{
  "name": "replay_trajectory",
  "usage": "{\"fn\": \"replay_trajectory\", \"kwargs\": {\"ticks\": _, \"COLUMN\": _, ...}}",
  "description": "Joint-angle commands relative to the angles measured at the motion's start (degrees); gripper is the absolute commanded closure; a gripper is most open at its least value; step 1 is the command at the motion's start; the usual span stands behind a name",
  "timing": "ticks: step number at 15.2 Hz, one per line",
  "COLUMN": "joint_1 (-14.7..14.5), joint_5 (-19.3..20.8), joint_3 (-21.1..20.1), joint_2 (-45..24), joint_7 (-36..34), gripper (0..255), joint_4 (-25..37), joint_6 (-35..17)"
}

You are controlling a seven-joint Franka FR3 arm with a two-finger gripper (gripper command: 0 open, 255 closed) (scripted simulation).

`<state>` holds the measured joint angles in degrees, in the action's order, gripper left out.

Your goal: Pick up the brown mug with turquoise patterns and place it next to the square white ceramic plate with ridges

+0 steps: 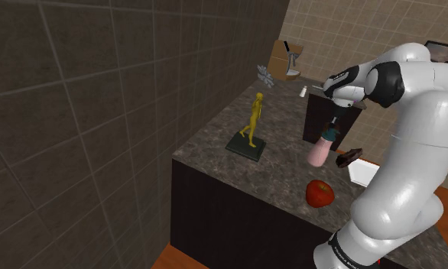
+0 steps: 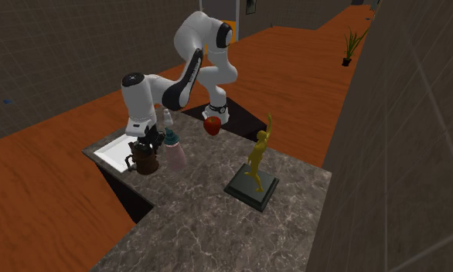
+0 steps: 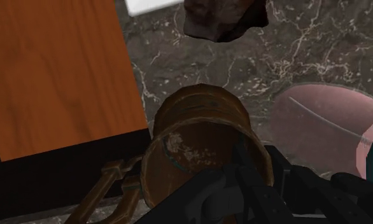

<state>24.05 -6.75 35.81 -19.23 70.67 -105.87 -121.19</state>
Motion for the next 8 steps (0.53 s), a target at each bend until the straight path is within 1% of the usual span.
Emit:
{"fn": "replay_trajectory", "kwargs": {"ticks": 1, "joint_1": 3.07, "joint_5": -2.47, "joint_3": -0.31, "joint_2": -3.94, "joint_7": 3.38, "gripper": 255, "joint_4": 3.88, "joint_6": 0.38}}
{"fn": "replay_trajectory", "kwargs": {"ticks": 3, "joint_1": 5.56, "joint_5": -4.17, "joint_3": -0.83, "joint_2": -7.07, "joint_7": 5.48, "gripper": 255, "joint_4": 7.33, "joint_6": 0.99}}
{"fn": "replay_trajectory", "kwargs": {"ticks": 8, "joint_1": 6.07, "joint_5": -5.31, "joint_3": -1.61, "joint_2": -8.88, "joint_7": 5.98, "gripper": 255, "joint_4": 5.88, "joint_6": -2.05}}
